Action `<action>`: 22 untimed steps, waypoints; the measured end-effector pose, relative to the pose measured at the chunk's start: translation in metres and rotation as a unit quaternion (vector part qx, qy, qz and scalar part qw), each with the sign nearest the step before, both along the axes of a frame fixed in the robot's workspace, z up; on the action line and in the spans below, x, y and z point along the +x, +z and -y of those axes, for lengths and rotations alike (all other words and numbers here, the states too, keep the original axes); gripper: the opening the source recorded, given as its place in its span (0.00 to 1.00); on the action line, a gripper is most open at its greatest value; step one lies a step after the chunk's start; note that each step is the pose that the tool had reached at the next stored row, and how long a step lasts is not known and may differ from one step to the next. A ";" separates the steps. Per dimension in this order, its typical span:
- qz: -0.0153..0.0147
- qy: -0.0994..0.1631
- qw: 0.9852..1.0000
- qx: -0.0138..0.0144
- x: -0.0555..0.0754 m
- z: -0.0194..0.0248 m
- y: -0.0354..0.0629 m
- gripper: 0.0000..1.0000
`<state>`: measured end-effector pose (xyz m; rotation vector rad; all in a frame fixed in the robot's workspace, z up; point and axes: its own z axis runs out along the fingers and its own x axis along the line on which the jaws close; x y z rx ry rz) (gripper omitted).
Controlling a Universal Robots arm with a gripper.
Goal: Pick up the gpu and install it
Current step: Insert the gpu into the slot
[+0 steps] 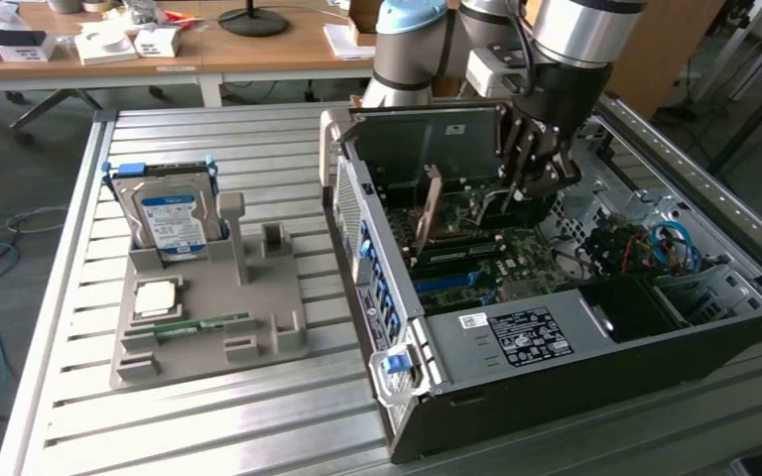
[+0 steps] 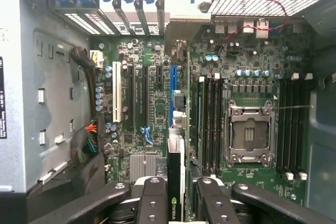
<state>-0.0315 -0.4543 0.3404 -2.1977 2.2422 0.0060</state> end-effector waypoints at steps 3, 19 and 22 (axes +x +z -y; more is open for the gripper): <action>0.000 0.000 1.000 0.000 -0.001 0.0000 -0.0054 0.26; 0.000 0.000 1.000 0.000 -0.004 0.0000 -0.0217 0.26; 0.000 0.000 1.000 0.000 -0.005 0.0000 -0.0265 0.26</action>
